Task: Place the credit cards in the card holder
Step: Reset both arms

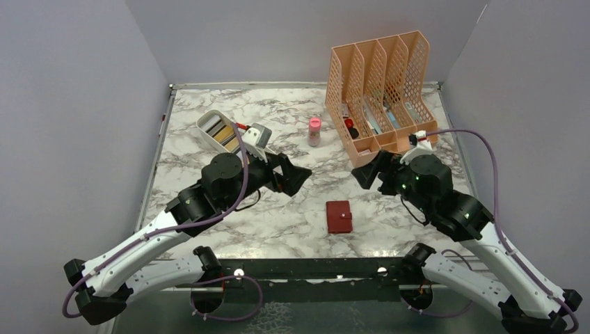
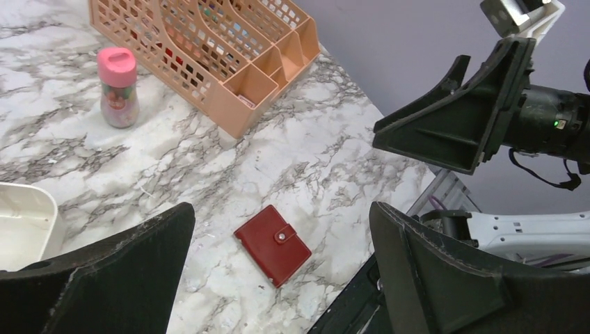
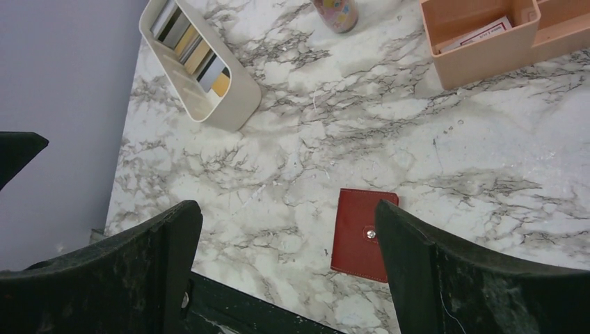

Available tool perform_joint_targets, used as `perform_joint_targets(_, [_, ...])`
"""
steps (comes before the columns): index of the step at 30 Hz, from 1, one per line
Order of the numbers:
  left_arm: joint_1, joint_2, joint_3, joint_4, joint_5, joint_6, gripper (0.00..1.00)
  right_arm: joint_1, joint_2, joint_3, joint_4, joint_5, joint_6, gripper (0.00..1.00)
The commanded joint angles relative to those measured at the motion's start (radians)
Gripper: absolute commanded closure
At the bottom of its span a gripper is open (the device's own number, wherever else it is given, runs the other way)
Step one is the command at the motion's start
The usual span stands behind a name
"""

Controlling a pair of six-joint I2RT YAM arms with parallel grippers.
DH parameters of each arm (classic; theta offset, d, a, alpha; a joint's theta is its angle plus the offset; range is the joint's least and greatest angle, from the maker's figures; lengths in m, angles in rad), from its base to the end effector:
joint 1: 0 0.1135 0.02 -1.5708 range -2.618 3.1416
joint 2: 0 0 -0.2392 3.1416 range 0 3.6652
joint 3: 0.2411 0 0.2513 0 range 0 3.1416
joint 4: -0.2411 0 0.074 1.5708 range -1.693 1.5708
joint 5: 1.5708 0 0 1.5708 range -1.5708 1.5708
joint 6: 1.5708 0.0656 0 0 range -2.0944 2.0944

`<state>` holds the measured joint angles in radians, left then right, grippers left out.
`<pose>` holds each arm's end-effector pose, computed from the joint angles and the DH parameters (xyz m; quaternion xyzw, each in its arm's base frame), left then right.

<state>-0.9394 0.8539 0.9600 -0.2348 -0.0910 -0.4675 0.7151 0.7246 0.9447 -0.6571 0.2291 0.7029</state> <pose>0.1449 -0.1880 0.3614 0.1462 0.7366 -0.4005 0.5250 0.1539 0.1139 0.3255 0.0563 0.8384 0.2742 0.4677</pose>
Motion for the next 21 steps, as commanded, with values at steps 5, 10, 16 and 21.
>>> perform_joint_targets(5, [0.002,-0.087,0.031,-0.066,-0.1,0.058,0.01,0.0,-0.096,-0.058,0.008,0.005,-0.034,0.0])
perform_joint_targets(10, [0.002,-0.109,-0.012,-0.061,-0.116,0.032,0.01,0.0,-0.122,-0.061,0.012,0.025,-0.025,0.0])
perform_joint_targets(16, [0.002,-0.124,-0.033,-0.062,-0.151,0.015,0.01,0.0,-0.129,-0.077,0.018,0.008,-0.012,0.0])
perform_joint_targets(21, [0.002,-0.122,-0.031,-0.063,-0.15,0.003,0.01,0.0,-0.116,-0.075,0.01,0.003,-0.007,0.0])
